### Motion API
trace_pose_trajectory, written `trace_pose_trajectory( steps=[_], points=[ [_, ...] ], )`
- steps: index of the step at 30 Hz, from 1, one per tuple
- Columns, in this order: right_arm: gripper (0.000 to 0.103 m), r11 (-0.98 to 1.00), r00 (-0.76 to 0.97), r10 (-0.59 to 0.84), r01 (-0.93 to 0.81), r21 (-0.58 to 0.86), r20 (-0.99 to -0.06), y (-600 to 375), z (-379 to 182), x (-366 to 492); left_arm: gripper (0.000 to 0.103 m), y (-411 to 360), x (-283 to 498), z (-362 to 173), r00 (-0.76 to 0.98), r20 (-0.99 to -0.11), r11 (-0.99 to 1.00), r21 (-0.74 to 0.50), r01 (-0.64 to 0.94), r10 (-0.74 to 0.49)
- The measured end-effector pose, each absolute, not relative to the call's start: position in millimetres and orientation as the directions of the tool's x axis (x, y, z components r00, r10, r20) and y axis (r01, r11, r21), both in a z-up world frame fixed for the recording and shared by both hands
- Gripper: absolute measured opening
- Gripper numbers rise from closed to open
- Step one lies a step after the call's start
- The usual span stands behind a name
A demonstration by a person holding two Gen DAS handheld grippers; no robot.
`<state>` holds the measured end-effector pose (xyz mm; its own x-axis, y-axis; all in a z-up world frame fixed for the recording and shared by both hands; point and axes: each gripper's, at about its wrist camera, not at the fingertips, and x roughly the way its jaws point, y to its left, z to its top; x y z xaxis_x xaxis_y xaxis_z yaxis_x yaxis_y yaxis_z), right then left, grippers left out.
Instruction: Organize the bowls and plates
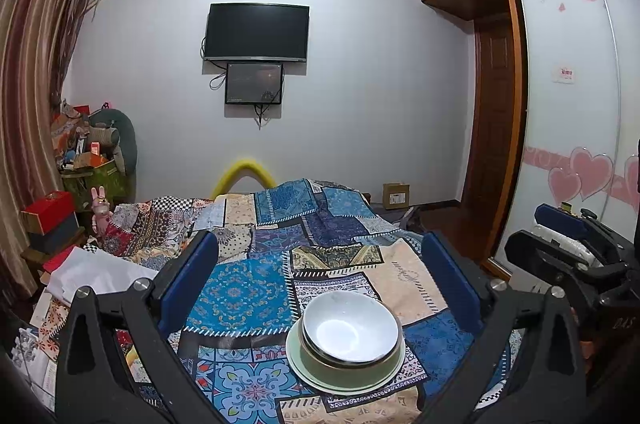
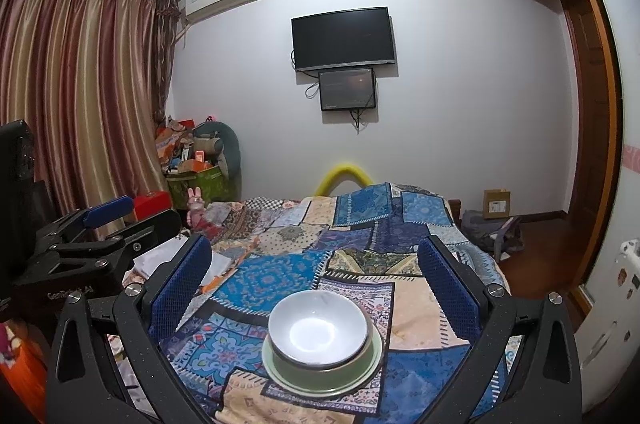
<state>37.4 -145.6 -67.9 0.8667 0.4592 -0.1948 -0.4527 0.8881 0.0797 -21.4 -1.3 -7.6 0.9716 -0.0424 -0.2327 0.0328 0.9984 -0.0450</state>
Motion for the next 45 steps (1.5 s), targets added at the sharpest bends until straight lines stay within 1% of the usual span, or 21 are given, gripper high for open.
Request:
trace_pose_trajectory(
  steps=[45],
  points=[
    [0.103, 0.880, 0.854, 0.475, -0.464, 0.102, -0.211, -145.9, -64.5, 44.4, 0.103, -0.1, -15.7, -11.6, 0.966, -0.250, 0.997, -0.058, 0.058, -0.071]
  ],
)
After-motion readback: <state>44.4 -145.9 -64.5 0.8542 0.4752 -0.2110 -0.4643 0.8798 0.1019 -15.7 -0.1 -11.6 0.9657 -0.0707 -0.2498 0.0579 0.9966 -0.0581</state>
